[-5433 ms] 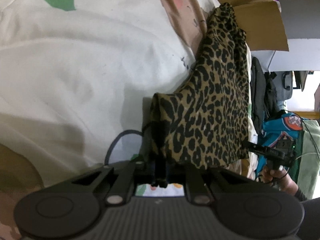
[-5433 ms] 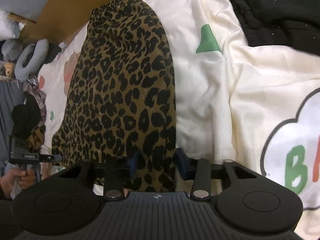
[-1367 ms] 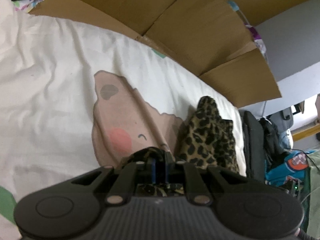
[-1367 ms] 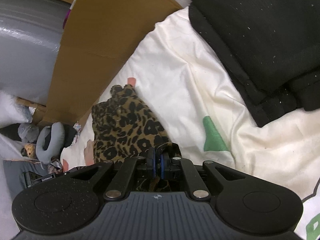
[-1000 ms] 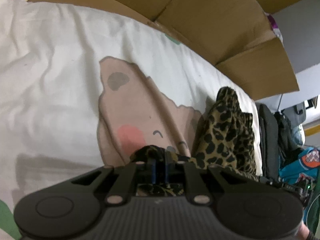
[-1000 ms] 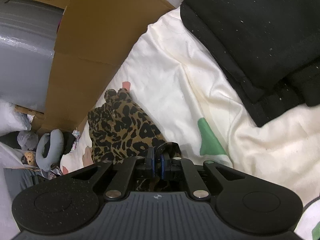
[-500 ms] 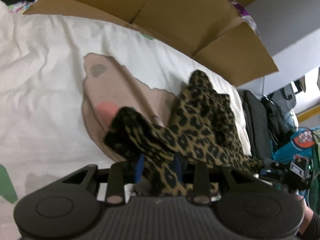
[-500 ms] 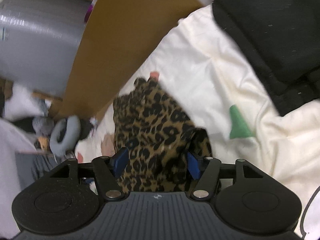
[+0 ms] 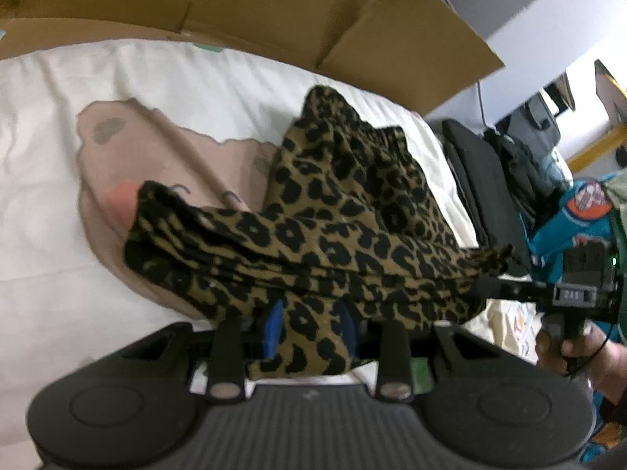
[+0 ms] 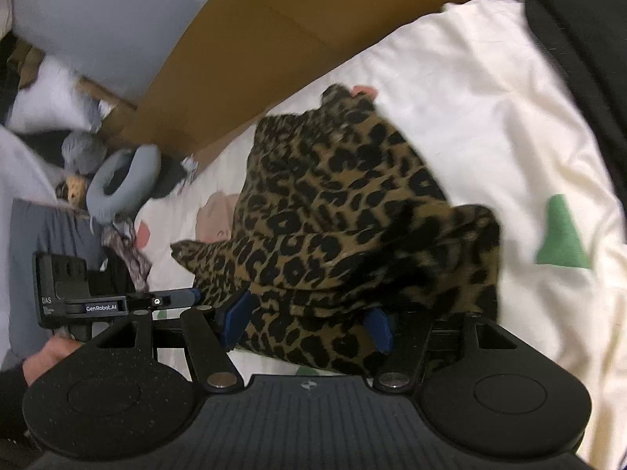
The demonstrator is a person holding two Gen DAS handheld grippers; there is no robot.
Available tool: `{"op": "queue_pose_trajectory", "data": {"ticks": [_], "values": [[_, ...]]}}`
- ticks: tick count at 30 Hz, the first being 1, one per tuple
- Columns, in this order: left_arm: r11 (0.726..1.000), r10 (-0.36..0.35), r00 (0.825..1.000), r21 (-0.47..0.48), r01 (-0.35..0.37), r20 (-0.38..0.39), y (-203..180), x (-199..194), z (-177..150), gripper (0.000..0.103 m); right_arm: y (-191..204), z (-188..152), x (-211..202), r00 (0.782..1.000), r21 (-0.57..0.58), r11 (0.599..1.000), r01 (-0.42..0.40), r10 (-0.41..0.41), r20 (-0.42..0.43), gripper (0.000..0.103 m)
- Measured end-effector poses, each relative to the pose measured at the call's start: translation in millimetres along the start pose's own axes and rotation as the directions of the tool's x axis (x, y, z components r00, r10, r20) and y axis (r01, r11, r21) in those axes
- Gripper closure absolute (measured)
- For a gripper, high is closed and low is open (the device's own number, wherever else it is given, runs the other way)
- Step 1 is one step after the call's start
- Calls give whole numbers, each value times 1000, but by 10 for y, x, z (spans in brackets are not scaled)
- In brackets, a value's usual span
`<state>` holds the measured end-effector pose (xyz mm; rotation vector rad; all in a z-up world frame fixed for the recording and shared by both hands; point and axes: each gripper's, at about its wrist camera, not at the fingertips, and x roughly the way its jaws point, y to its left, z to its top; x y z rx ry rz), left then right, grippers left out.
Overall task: Fold clothes
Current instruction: 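Lift the rolled garment with both tools and fold it over itself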
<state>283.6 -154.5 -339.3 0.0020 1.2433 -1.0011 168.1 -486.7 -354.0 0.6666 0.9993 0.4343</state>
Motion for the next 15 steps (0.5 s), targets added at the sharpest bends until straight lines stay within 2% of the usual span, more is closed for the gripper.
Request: {"op": "queue_pose_trajectory", "data": {"ticks": [7,11,15], "values": [[993,14,998,116,-6,-69,-302,185,56,70,201,38,169,1000,-112,993,26,-24,15,36],[986,17,995,167,-1,-96,-492,320,118,70,204,137,130,996,-96,995,29,-21,84,36],[978,49,993,205,-27,-103,-605,482,173,70,115,250,101,987,-61,996,72,-62,151,36]]}}
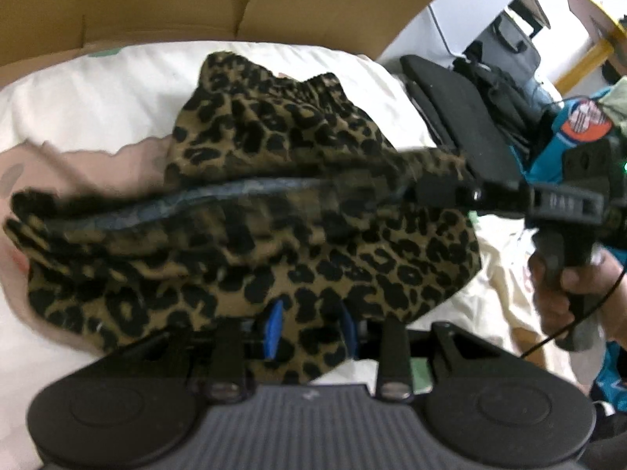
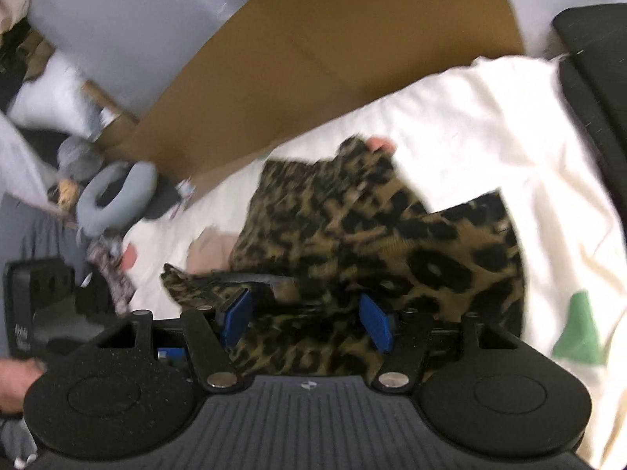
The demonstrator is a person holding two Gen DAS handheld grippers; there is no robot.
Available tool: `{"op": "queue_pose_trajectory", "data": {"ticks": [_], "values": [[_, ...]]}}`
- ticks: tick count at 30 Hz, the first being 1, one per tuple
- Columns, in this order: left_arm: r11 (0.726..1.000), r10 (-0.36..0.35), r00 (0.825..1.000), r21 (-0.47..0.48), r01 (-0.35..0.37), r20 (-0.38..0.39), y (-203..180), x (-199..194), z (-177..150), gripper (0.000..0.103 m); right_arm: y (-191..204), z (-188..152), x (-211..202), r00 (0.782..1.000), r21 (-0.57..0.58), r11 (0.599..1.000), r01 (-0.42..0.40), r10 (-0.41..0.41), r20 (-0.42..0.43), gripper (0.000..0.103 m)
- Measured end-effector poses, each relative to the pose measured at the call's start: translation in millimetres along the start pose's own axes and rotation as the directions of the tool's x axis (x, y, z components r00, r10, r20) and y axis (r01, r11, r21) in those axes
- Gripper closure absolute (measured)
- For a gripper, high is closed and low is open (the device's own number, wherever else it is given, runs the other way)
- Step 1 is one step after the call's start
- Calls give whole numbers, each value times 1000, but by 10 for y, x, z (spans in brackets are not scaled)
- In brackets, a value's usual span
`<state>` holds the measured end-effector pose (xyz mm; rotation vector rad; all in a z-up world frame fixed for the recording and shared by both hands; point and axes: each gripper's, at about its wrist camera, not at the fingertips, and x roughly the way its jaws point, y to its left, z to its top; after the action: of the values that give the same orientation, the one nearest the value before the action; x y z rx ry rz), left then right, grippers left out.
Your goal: Fold clothes
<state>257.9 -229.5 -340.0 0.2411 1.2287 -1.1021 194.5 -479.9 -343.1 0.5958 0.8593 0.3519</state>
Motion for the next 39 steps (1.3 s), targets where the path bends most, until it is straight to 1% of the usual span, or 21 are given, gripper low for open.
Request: {"op": "queue_pose_trajectory", "data": {"ticks": [7,13,18,21,22,23,25,27,28,29,30,31,33,36,39], "values": [[998,56,998,11,-56,24,-17,147,267,70,-181,64,-217,996,54,998,22,-26,88,36],[995,100,994,8,-101,52,-6,213,481,70,-310,52,-423,987,56,995,84,-90,130,36],[991,118,992,52,-121,51,-106,223,603,70,-422,44,-476,979,53,987,150,-156,135,36],[987,129,990,91,-133,49,-177,194,681,69,-475,23,-449,977,54,985,164,-169,128,38],[985,131,990,102,-135,49,-197,181,707,69,-490,13,-431,977,56,984,167,-173,126,40],[983,134,990,119,-139,49,-222,165,738,68,-500,0,-408,977,59,984,168,-174,121,45],[976,137,989,162,-144,53,-281,142,802,66,-492,-8,-349,978,47,984,172,-176,110,49],[971,120,992,201,-127,46,-333,148,856,59,-462,-1,-314,978,22,983,182,-183,103,55],[971,100,994,215,-106,41,-347,157,876,59,-450,12,-301,977,11,982,189,-189,99,62],[970,80,996,229,-85,34,-361,166,896,59,-445,40,-290,975,5,980,201,-201,95,77],[968,62,998,243,-67,28,-376,177,916,59,-442,70,-282,972,3,977,215,-214,95,85],[962,59,998,264,-63,22,-400,199,927,59,-442,97,-277,970,0,974,225,-224,94,96],[951,56,998,303,-57,10,-452,237,954,59,-428,132,-292,968,-14,972,233,-231,98,99],[946,21,1000,325,-17,-8,-518,271,962,59,-407,148,-318,967,-29,972,235,-231,104,100],[934,16,1000,357,-8,-18,-559,308,932,59,-431,144,-308,966,-17,970,242,-239,99,100]]}}
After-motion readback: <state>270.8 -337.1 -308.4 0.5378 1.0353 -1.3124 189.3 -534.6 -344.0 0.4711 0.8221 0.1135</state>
